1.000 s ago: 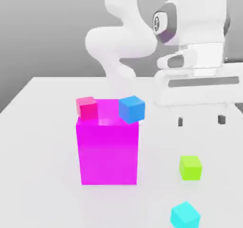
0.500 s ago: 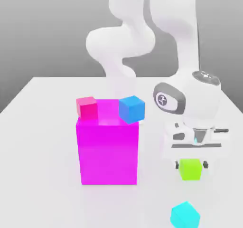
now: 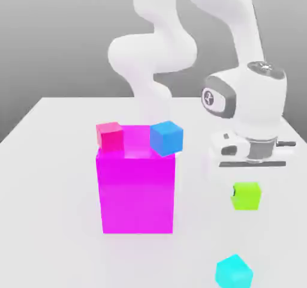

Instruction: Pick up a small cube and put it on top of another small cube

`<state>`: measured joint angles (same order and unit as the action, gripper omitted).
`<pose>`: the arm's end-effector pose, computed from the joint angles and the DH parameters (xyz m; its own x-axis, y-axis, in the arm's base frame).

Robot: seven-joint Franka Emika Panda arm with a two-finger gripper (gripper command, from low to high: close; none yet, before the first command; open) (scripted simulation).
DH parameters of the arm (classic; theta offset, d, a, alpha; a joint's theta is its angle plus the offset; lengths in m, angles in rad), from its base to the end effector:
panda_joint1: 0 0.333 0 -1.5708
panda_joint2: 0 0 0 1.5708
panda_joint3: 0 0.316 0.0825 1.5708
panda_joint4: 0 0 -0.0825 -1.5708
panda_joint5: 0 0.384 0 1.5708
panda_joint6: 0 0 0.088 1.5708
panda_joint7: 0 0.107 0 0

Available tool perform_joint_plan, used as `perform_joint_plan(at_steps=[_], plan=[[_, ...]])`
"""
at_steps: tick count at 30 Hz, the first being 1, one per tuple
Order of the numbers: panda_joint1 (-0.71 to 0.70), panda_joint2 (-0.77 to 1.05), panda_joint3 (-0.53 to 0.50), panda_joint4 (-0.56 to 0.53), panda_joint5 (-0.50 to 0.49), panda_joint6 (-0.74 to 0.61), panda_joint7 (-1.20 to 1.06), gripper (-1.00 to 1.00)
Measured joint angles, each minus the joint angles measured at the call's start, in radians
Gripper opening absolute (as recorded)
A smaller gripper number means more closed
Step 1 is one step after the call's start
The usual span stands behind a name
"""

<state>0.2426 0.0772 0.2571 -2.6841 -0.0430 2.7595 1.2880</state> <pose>0.3614 0.2017 0.2097 0.7323 -0.6810 -0.0031 -0.6810 -0.7323 -0.0021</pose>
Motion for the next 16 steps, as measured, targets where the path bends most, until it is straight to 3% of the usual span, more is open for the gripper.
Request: perform_joint_plan(at_steps=[8,12,13,16], plan=[[-0.108,0.104,-0.068,0.282,-0.016,-0.179,-0.227,-1.00],[-0.103,0.230,-0.100,0.317,-0.060,-0.089,-0.220,-1.00],[-0.100,0.256,-0.105,0.319,-0.070,-0.067,-0.213,1.00],[-0.100,0.256,-0.105,0.319,-0.070,-0.067,-0.213,1.00]])
